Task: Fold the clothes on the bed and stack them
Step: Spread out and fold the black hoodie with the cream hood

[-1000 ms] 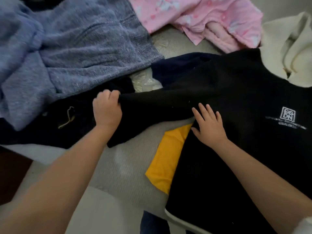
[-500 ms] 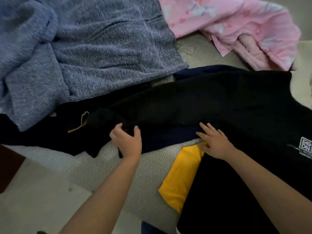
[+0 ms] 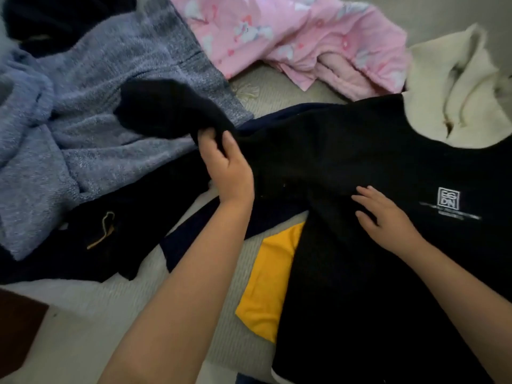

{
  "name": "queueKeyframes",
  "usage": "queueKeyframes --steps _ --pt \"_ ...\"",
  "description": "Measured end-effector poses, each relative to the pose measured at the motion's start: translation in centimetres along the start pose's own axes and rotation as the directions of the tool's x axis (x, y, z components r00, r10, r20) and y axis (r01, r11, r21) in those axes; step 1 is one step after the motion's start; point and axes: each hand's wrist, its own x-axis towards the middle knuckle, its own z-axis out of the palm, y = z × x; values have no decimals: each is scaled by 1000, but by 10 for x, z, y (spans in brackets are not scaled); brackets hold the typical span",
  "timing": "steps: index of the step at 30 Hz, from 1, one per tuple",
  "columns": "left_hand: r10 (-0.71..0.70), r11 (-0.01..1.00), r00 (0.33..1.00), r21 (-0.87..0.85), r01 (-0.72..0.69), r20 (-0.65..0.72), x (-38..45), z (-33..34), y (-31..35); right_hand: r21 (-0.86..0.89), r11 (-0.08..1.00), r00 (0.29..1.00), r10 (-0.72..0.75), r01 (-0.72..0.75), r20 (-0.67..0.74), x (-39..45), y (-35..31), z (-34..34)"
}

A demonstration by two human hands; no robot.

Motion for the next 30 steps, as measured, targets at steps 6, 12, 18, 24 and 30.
queueKeyframes --steps 6,12,18,24,30 --pt "392 879 517 -146 -453 761 -145 119 60 23 968 929 245 -249 -279 -97 115 -54" --pt "-63 623 163 166 -765 985 -222 141 -2 148 947 904 317 -285 -286 -154 200 -56" --pt "-1 338 613 577 -743 790 -194 119 -45 82 971 837 235 -224 -495 -99 223 -68" --pt "-209 115 687 715 -689 696 -160 117 -68 -358 883 951 306 -304 -54 -50 239 -73" --pt "-232 228 637 677 -699 735 -134 117 -73 -393 912 842 -120 -116 -526 -63 249 -94"
